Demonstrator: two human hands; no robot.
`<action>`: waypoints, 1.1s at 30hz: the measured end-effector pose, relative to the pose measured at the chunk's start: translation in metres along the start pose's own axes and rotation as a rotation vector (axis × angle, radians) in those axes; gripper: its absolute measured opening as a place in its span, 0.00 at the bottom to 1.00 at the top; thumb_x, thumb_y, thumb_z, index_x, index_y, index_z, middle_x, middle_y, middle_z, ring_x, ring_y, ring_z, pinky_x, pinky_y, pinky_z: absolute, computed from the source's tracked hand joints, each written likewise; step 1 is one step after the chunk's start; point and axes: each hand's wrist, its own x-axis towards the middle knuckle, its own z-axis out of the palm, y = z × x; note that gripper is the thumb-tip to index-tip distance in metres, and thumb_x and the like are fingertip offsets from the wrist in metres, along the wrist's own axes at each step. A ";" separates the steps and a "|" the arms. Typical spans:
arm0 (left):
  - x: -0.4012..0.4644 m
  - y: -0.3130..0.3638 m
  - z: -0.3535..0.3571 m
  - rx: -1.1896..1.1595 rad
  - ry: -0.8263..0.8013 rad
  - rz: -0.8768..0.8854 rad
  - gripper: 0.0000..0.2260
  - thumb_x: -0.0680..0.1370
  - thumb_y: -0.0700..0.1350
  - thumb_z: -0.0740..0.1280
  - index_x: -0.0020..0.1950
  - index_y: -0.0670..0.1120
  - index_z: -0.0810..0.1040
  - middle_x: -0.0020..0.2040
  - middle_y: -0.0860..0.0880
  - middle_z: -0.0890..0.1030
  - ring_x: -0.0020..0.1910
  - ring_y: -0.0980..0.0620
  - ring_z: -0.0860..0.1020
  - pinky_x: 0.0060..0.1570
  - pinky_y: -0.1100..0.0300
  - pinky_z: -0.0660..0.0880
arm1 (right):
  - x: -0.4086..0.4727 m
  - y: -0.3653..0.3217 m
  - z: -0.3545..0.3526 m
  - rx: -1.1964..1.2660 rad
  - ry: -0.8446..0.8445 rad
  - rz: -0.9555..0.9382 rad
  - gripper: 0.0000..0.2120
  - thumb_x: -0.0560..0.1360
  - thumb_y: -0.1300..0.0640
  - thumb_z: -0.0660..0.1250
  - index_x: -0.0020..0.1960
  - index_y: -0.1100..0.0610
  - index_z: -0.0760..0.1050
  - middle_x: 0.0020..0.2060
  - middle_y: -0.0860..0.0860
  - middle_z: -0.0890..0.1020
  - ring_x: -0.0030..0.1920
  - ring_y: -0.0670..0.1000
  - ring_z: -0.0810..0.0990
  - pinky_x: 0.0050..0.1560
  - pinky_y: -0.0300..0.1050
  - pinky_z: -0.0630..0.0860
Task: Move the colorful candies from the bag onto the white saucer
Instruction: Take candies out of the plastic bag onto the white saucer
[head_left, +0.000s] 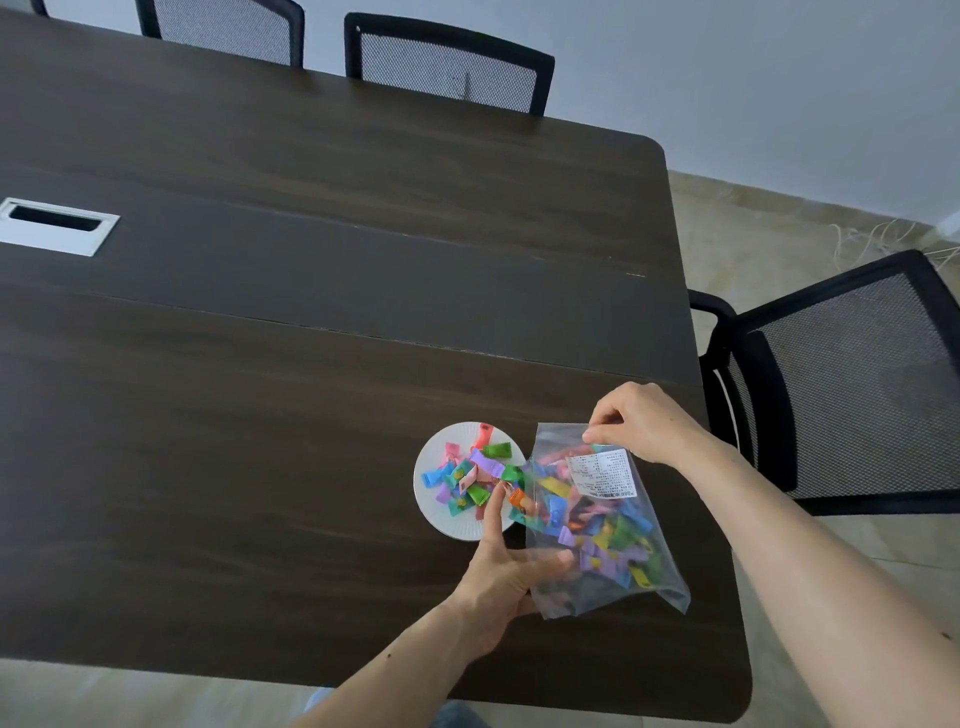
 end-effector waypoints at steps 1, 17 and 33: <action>0.000 -0.001 -0.001 -0.004 0.002 -0.006 0.55 0.67 0.38 0.80 0.77 0.67 0.45 0.64 0.44 0.81 0.59 0.41 0.83 0.58 0.39 0.79 | 0.000 0.001 0.000 0.001 0.000 0.001 0.07 0.74 0.53 0.72 0.45 0.58 0.84 0.42 0.51 0.85 0.40 0.46 0.81 0.35 0.35 0.70; -0.009 -0.014 0.008 0.134 0.080 -0.035 0.42 0.69 0.43 0.79 0.76 0.48 0.57 0.59 0.43 0.83 0.59 0.44 0.83 0.62 0.41 0.77 | -0.006 0.031 0.007 0.096 0.001 0.044 0.07 0.74 0.52 0.73 0.46 0.55 0.85 0.43 0.49 0.85 0.43 0.45 0.81 0.37 0.37 0.74; -0.023 -0.014 0.046 0.596 0.131 0.150 0.13 0.82 0.40 0.61 0.64 0.51 0.66 0.63 0.49 0.81 0.59 0.52 0.82 0.52 0.59 0.82 | -0.024 0.078 0.010 0.335 0.056 0.126 0.02 0.68 0.56 0.78 0.41 0.52 0.87 0.39 0.46 0.87 0.45 0.47 0.84 0.48 0.46 0.79</action>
